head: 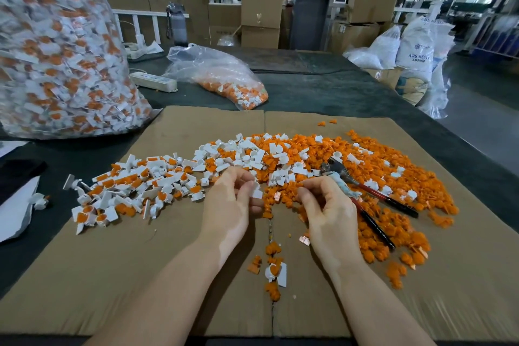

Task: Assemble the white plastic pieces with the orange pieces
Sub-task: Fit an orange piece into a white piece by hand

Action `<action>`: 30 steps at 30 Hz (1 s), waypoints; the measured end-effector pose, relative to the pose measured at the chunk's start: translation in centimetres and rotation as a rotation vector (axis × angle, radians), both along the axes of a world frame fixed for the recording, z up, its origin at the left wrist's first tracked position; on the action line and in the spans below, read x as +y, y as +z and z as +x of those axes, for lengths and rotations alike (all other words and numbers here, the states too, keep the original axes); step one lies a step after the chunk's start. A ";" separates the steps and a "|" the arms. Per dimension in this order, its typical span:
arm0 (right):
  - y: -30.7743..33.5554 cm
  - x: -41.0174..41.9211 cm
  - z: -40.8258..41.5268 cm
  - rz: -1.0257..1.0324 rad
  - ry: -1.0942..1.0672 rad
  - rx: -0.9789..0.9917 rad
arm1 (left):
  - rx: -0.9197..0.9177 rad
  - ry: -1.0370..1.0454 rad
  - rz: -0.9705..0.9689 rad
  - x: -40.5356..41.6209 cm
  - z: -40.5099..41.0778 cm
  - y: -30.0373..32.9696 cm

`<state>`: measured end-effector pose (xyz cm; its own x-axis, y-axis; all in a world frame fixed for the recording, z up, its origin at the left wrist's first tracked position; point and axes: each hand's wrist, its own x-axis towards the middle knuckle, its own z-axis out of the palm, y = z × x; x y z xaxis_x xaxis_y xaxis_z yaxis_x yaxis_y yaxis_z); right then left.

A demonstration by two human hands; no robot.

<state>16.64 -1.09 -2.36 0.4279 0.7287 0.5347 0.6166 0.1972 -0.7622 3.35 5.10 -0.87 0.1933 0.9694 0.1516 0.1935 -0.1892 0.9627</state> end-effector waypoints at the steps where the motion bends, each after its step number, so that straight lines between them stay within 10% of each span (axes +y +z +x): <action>1: 0.0 0.0 0.0 -0.005 0.000 0.001 | -0.013 -0.004 -0.026 -0.2 0.0 -0.1; 30: 0.2 -0.3 -0.7 -0.077 0.001 -0.447 | -0.116 -0.173 -0.086 -1.3 -0.7 -0.3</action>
